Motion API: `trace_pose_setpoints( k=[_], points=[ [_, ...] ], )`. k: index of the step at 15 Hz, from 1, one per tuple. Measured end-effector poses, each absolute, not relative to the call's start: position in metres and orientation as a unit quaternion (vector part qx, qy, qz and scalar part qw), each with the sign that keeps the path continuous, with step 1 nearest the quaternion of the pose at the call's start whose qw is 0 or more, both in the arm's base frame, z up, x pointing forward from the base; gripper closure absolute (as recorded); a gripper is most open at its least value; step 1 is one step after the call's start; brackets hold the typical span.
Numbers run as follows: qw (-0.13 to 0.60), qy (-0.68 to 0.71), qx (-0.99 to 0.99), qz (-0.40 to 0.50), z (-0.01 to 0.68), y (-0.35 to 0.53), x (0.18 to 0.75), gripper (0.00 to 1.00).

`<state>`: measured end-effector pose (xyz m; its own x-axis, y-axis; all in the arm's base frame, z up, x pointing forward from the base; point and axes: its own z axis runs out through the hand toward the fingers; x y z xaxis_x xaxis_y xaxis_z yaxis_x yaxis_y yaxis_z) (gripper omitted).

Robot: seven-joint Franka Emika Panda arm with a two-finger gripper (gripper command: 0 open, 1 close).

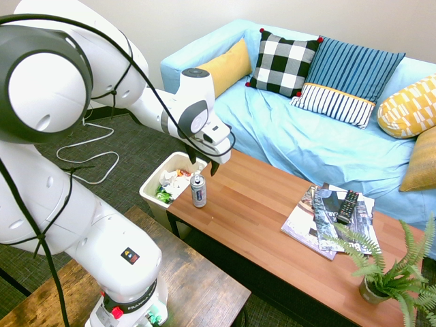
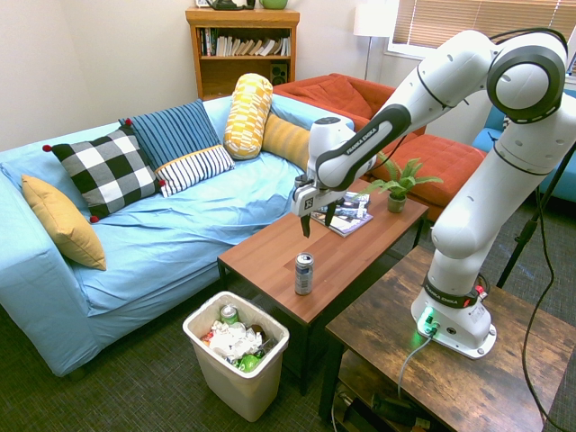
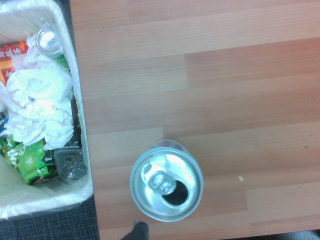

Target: Throw the can in the trash bin

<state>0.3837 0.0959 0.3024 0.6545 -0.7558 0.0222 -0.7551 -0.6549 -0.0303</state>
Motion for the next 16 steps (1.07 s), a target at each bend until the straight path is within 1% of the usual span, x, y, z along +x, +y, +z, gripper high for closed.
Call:
trace_pose_setpoints(
  k=[3, 7, 16],
  points=[
    [0.007, 0.417, -0.909, -0.007, 0.274, 0.119, 0.379, 0.0],
    [0.005, 0.422, -0.906, -0.012, 0.252, 0.133, 0.38, 0.0],
    [0.0, 0.442, -0.897, -0.01, 0.199, 0.122, 0.398, 0.0]
  ],
)
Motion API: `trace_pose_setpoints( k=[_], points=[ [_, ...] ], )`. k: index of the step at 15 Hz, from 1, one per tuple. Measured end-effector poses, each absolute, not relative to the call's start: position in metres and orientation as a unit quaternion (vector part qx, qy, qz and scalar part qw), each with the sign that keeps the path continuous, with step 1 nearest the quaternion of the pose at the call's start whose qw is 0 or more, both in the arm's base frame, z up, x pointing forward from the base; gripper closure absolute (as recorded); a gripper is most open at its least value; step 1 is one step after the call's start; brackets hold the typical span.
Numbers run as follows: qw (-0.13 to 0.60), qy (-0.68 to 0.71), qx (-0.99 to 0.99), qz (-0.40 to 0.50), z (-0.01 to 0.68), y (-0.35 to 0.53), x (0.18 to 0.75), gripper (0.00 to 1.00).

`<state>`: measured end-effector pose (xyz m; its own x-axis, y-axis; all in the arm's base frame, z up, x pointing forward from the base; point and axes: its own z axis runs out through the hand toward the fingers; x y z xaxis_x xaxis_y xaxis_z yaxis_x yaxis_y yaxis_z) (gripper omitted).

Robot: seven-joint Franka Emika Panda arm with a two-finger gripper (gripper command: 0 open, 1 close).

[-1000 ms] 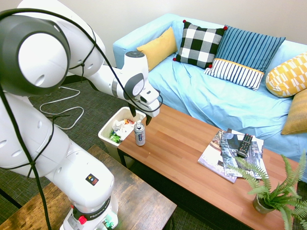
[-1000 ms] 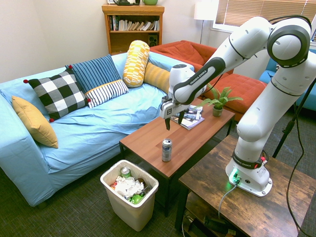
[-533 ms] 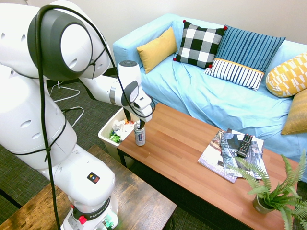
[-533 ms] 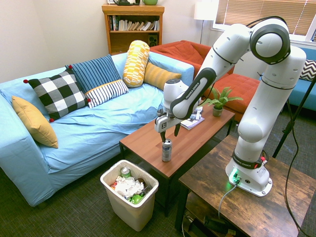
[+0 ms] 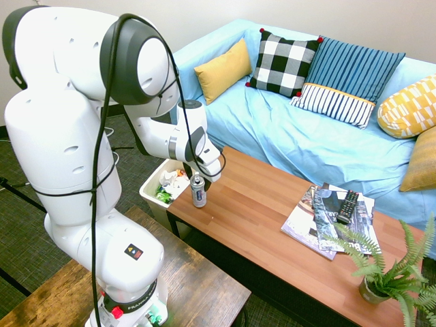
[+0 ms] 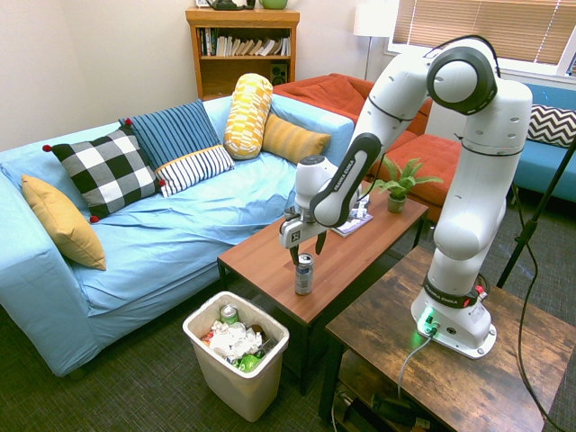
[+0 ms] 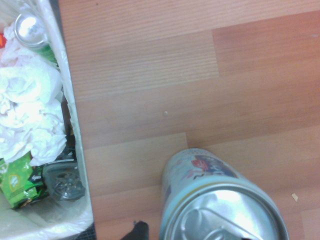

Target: Throw the can in the trash bin

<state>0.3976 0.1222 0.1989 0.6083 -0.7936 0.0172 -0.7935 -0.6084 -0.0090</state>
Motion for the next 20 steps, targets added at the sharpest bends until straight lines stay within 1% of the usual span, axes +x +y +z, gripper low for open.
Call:
trace_pose_setpoints(
  k=[4, 12, 13, 20],
  points=[
    [-0.008, 0.446, -0.895, -0.002, 0.17, 0.121, 0.405, 0.0],
    [-0.019, 0.446, -0.895, -0.002, 0.157, 0.135, 0.408, 0.0],
    [-0.02, 0.447, -0.894, -0.002, 0.157, 0.134, 0.408, 1.0],
    [-0.02, 0.453, -0.891, -0.001, 0.156, 0.132, 0.408, 1.0]
  ],
)
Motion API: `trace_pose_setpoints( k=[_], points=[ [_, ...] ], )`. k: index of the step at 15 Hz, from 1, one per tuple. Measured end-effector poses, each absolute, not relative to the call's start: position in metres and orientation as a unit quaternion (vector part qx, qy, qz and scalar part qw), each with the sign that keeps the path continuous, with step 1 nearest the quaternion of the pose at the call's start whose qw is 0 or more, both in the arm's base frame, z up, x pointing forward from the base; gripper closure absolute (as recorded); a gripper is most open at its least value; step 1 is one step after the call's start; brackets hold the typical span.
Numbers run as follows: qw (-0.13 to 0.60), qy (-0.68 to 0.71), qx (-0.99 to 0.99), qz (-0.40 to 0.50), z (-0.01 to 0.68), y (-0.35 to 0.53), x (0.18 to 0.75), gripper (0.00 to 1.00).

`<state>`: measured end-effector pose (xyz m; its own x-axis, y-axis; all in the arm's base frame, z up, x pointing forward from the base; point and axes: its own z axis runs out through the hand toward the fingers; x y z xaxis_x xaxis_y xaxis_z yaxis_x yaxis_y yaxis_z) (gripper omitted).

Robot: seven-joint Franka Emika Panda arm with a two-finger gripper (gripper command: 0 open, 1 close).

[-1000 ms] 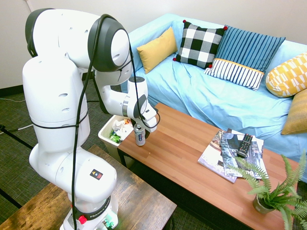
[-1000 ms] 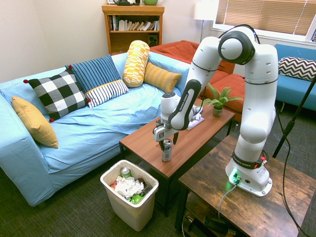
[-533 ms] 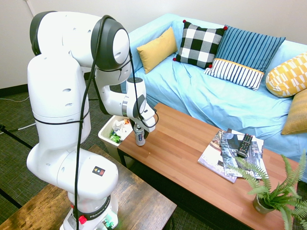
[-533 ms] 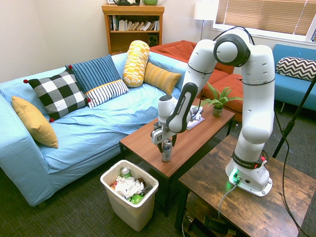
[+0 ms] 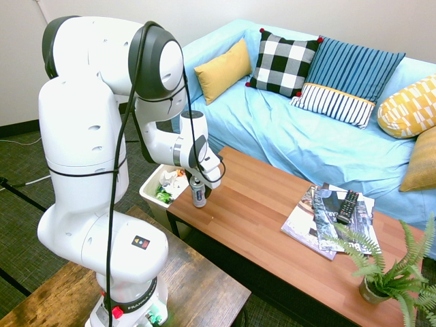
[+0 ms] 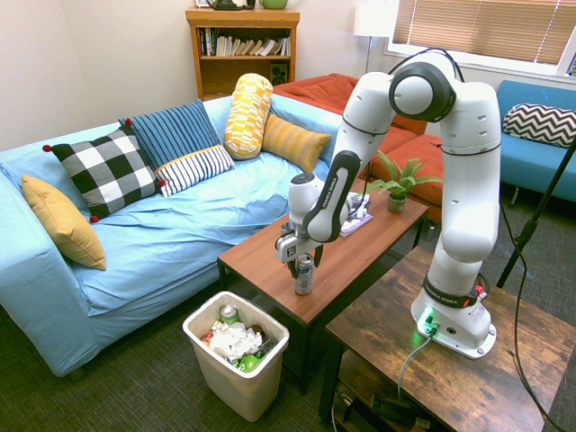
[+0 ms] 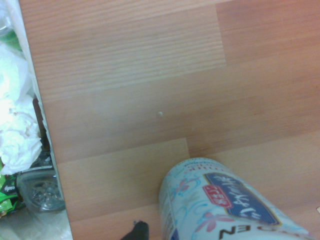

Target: Throw the can in the trash bin

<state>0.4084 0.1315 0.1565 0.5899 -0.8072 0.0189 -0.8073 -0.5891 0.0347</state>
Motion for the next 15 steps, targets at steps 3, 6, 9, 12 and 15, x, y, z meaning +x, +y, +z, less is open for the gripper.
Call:
trace_pose_setpoints(
  k=[3, 6, 9, 12, 15],
  points=[
    [0.019, -0.453, 0.891, 0.001, 0.157, 0.132, 0.409, 1.0],
    [0.018, -0.451, 0.892, 0.002, 0.158, 0.134, 0.409, 1.0],
    [0.016, -0.45, 0.893, 0.005, 0.162, 0.135, 0.411, 1.0],
    [0.01, -0.436, 0.9, 0.015, 0.18, 0.152, 0.414, 1.0],
    [0.004, -0.399, 0.916, 0.042, 0.212, 0.23, 0.414, 1.0]
  ],
)
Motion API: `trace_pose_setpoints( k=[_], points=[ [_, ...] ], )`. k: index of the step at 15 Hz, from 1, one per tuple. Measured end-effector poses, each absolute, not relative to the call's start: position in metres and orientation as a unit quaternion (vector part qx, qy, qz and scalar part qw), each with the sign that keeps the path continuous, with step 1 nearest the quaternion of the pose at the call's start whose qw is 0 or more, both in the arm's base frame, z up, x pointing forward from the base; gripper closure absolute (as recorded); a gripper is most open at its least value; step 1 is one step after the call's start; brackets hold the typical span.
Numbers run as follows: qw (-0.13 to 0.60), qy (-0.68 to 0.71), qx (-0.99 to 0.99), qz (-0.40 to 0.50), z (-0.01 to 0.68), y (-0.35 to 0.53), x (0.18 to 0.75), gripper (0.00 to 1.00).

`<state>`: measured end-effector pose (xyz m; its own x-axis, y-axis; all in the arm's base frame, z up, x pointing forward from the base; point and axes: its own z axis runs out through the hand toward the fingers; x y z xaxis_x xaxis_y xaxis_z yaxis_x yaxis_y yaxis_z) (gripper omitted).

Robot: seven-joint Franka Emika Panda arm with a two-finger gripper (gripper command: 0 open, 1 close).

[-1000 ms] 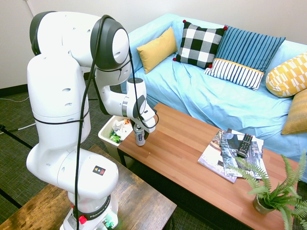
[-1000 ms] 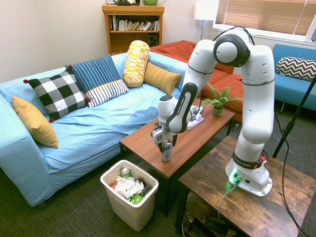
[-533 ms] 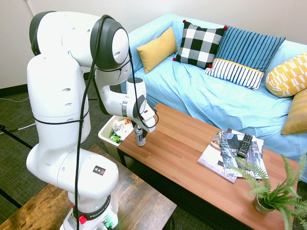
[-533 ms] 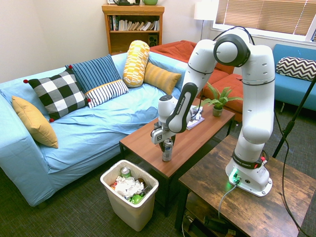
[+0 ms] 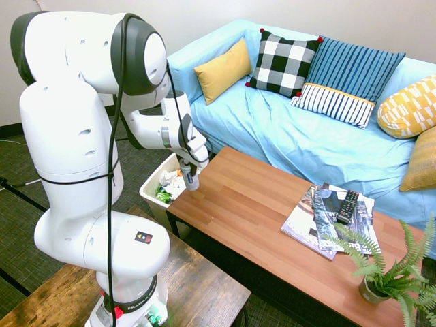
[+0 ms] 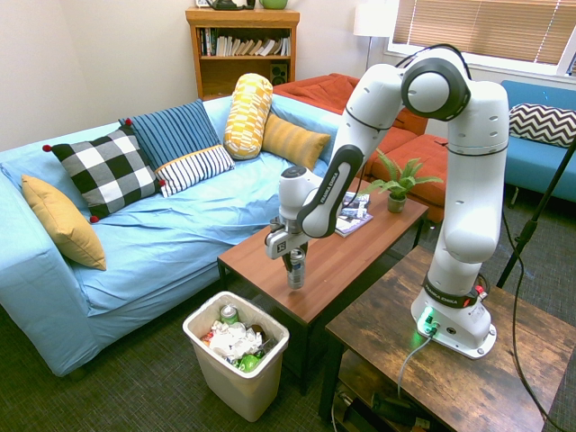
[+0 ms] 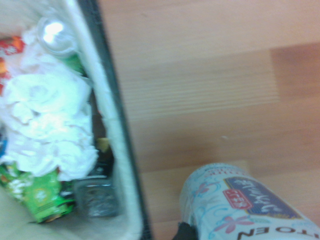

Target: Throw the can in the trash bin

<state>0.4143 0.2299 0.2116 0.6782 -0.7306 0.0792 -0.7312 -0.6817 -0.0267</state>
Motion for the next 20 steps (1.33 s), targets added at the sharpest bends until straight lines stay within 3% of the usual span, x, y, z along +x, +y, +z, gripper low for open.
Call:
trace_pose_setpoints(
  k=[5, 11, 12, 20],
  points=[
    [0.011, -0.348, 0.935, 0.071, 0.171, 0.365, 0.421, 1.0],
    [0.04, -0.351, 0.927, 0.128, 0.068, 0.39, 0.467, 1.0],
    [0.043, -0.353, 0.925, 0.131, 0.059, 0.391, 0.469, 0.0],
    [0.036, -0.366, 0.92, 0.135, 0.059, 0.394, 0.48, 0.0]
  ],
)
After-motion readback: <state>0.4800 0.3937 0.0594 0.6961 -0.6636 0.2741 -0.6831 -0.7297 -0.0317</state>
